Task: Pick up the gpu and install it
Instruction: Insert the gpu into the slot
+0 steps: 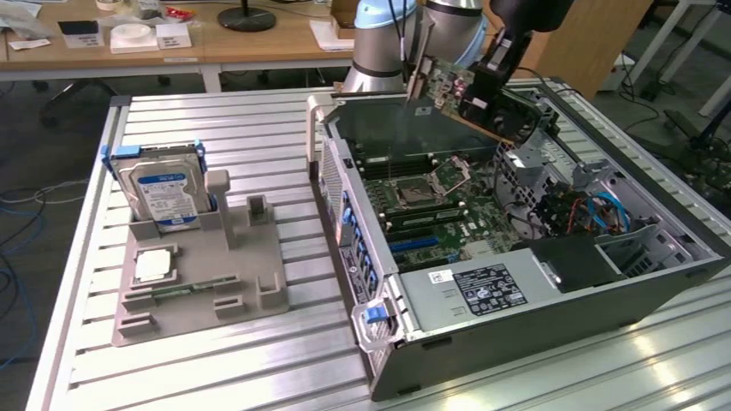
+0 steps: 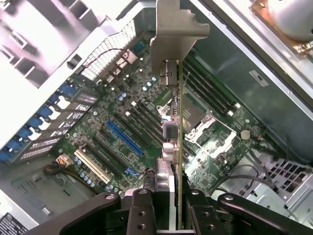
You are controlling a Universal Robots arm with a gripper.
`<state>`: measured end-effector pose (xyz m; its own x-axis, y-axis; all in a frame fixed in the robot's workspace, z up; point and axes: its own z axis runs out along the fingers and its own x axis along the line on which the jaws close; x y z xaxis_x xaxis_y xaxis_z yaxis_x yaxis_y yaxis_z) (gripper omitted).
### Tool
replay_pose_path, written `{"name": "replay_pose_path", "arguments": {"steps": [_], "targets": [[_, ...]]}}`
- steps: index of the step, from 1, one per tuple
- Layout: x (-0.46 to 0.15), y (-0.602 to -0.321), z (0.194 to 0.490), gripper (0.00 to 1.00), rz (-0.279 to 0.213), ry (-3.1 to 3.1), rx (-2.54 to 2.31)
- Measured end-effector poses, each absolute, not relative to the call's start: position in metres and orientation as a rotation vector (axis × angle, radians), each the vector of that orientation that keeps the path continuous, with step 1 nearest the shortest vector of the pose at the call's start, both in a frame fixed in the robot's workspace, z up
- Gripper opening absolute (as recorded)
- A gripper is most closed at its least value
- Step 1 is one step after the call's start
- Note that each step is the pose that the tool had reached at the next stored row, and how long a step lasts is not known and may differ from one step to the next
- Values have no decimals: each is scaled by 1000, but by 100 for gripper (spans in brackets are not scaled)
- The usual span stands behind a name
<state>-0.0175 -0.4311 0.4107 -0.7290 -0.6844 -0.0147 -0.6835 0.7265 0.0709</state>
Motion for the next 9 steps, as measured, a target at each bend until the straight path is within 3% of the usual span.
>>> {"name": "replay_pose_path", "arguments": {"steps": [9], "targets": [[-18,-431,411,28,-110,-2834,1313]]}}
